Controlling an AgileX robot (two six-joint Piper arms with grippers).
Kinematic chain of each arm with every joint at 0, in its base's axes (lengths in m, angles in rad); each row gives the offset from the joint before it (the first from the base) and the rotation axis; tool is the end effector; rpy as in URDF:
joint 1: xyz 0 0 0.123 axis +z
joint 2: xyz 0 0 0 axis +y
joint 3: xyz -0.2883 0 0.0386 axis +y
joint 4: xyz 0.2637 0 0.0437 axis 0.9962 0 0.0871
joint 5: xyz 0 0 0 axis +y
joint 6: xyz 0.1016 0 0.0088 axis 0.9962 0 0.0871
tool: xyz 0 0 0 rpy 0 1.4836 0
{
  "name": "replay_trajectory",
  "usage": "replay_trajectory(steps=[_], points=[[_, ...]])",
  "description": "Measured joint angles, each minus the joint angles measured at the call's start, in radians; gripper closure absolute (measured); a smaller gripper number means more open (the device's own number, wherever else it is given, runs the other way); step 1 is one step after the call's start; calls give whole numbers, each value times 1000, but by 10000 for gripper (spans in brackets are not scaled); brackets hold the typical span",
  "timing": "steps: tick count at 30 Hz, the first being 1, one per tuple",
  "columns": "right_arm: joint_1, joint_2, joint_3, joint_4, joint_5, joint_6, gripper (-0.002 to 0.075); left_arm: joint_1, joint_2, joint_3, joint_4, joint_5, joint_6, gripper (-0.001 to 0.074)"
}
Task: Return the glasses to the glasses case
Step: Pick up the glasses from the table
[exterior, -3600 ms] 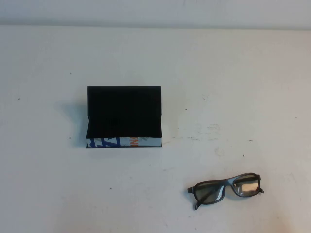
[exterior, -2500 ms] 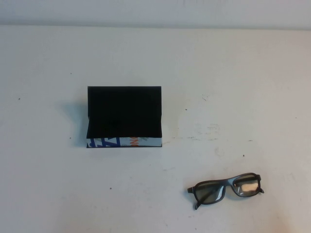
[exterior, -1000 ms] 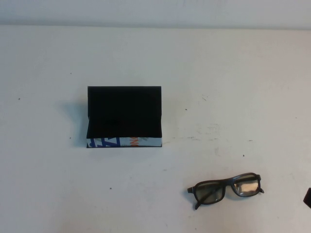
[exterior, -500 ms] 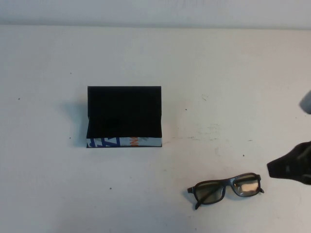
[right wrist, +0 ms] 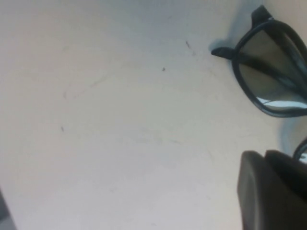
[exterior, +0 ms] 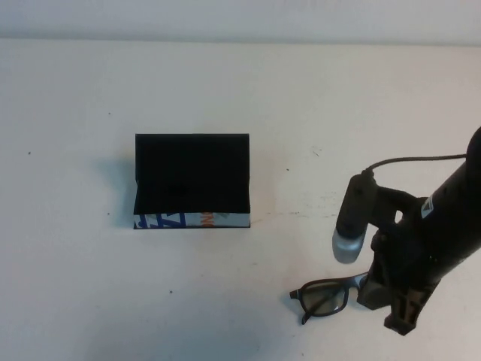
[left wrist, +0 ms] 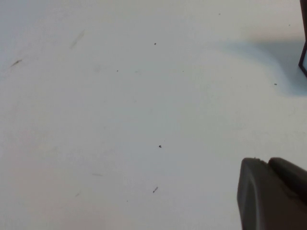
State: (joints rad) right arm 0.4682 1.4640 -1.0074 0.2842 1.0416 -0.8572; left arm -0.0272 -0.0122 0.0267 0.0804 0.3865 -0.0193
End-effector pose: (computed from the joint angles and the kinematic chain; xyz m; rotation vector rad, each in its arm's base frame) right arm 0.2396 0.1489 0.2393 -1.6492 2.4084 0.3244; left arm 0.0726 0.0011 0.1665 0.0568 1.8827 0.0477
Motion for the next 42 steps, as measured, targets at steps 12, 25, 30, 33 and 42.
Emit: replay_trajectory(steps=[12, 25, 30, 33, 42], points=[[2, 76, -71, -112, -51, -328, 447, 0, 0, 0, 0, 0, 0, 738], [25, 243, -167, -175, -39, -411, 376, 0, 0, 0, 0, 0, 0, 738], [32, 283, -186, -177, -33, -411, 376, 0, 0, 0, 0, 0, 0, 738], [32, 302, -190, -179, -33, -411, 376, 0, 0, 0, 0, 0, 0, 738], [34, 332, -192, -190, -31, -411, 376, 0, 0, 0, 0, 0, 0, 738]])
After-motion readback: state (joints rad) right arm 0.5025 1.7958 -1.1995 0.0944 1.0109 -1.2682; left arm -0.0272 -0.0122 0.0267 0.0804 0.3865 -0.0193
